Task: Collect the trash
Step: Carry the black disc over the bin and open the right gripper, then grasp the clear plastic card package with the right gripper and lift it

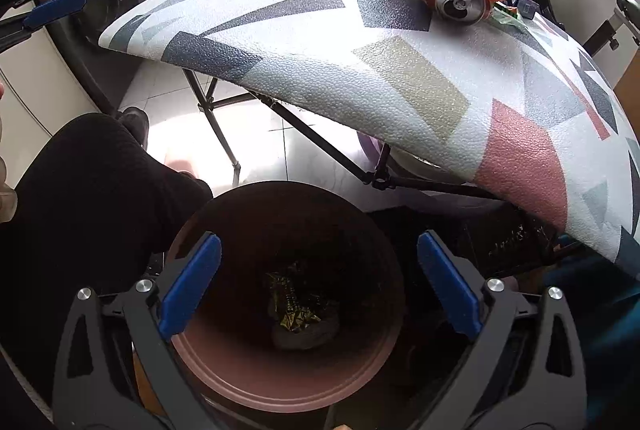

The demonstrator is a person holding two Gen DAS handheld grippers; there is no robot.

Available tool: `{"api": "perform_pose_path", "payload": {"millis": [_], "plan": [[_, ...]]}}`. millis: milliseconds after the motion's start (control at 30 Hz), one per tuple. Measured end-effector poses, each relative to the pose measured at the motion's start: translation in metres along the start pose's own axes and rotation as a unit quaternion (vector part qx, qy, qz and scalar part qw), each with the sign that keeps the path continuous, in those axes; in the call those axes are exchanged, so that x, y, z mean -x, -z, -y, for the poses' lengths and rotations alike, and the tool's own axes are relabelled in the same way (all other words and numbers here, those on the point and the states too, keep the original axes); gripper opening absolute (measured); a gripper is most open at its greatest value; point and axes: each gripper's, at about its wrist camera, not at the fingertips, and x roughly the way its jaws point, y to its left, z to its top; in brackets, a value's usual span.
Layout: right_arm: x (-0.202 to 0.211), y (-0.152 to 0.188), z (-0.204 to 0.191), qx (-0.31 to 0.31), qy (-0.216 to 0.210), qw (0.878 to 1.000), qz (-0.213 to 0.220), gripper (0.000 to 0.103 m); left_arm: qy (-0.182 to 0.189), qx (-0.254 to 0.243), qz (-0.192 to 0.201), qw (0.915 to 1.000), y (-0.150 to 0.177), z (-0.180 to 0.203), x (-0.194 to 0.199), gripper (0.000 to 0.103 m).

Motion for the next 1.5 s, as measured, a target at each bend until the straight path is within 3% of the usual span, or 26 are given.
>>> {"api": "perform_pose_path", "payload": {"millis": [667, 1000, 1133, 1333, 1500], "plan": [[0.016, -0.006, 0.047, -0.110, 0.014, 0.992, 0.056, 0.097, 0.004, 0.008, -0.014, 0.9999, 0.000, -0.003, -0.011, 0.094], [0.011, -0.014, 0.065, -0.141, 0.029, 0.988, 0.058, 0.097, 0.000, 0.010, -0.025, 0.9996, -0.001, -0.008, -0.023, 0.094], [0.016, -0.049, 0.066, -0.098, 0.051, 0.991, 0.077, 0.097, 0.000, 0.006, -0.017, 0.9998, -0.009, -0.010, -0.029, 0.094], [0.031, -0.142, 0.084, -0.041, 0.098, 0.985, 0.135, 0.097, 0.005, 0.023, 0.004, 0.9997, -0.027, -0.020, -0.040, 0.094], [0.015, -0.217, 0.105, -0.035, 0.106, 0.986, 0.128, 0.097, 0.007, 0.042, 0.007, 0.9991, -0.030, -0.027, -0.055, 0.094]]}}
